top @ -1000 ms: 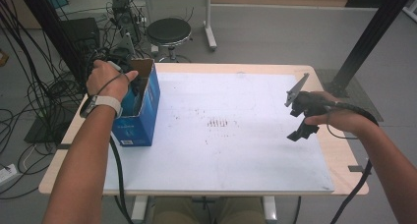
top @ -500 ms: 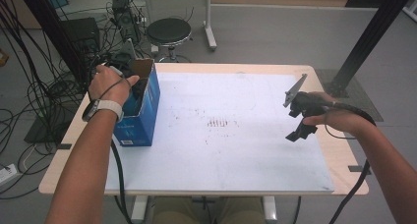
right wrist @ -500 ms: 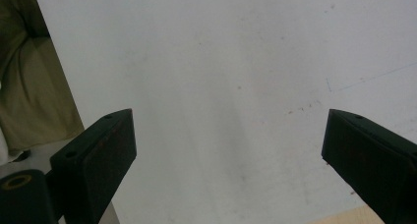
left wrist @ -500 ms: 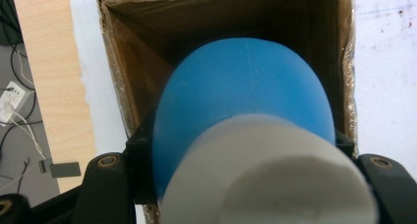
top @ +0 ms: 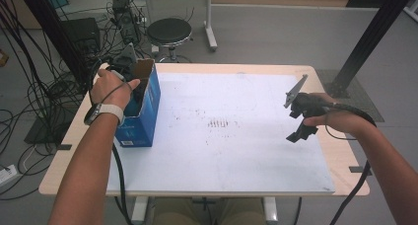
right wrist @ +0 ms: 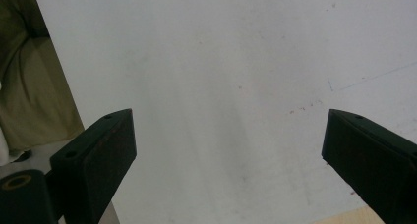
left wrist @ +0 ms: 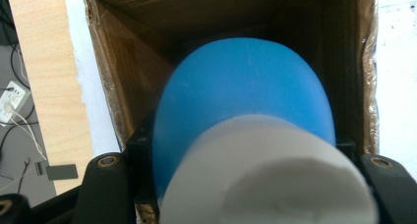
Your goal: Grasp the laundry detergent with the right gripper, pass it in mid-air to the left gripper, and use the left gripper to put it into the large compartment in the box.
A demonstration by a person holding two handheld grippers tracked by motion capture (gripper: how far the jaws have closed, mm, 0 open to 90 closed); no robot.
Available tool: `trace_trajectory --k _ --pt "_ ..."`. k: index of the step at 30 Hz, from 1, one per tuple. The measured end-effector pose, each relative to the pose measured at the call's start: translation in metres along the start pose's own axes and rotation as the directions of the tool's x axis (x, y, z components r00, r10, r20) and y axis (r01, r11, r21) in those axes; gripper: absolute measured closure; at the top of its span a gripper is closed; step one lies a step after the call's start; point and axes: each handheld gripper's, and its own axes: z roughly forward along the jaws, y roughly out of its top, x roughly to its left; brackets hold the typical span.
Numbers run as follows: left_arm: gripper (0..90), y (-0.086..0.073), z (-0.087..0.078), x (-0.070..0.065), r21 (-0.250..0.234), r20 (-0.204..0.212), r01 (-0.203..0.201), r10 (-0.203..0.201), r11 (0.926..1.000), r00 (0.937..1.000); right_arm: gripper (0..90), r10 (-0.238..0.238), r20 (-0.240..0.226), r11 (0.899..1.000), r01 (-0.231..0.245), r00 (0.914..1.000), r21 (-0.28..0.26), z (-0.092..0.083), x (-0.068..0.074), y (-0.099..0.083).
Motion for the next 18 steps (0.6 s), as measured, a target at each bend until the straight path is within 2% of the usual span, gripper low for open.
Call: trace_trajectory --k 18 --pt "38.1 -0.002 0.0105 -0.0006 0.008 0.0 -0.006 0.006 1.0 1.0 6.1 0.002 0.0 1.0 -0.002 1.0 0.001 0.0005 -0.0001 -0.0016"
